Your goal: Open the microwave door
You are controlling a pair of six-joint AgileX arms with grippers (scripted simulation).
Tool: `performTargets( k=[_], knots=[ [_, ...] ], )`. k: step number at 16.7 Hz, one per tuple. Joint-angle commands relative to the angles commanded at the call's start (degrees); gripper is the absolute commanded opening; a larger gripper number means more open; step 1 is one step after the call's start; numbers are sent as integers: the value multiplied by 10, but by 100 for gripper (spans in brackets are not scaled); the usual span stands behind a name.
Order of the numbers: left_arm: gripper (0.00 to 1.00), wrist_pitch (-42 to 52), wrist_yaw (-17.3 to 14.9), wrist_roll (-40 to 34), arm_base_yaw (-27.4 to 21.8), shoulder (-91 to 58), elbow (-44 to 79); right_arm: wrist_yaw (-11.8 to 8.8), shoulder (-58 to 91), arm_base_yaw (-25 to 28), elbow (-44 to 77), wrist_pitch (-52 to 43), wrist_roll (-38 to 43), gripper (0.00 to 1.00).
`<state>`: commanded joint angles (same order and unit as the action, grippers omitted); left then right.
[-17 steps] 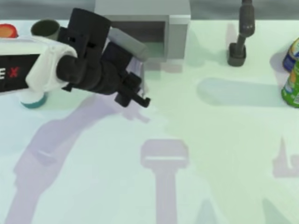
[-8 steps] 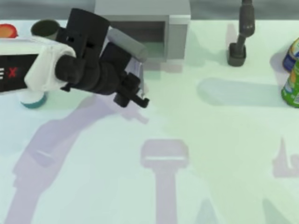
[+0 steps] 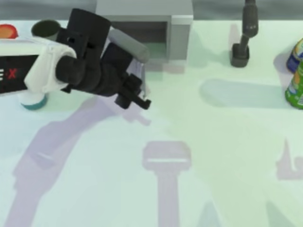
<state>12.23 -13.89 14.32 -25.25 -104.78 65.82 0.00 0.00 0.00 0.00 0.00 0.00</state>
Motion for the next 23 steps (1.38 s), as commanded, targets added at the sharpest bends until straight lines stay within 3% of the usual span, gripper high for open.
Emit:
performTargets(
  k=[23],
  knots=[
    [0,7,-22,29,12,5,-6,0,0,0,0,0,0,100]
  ],
)
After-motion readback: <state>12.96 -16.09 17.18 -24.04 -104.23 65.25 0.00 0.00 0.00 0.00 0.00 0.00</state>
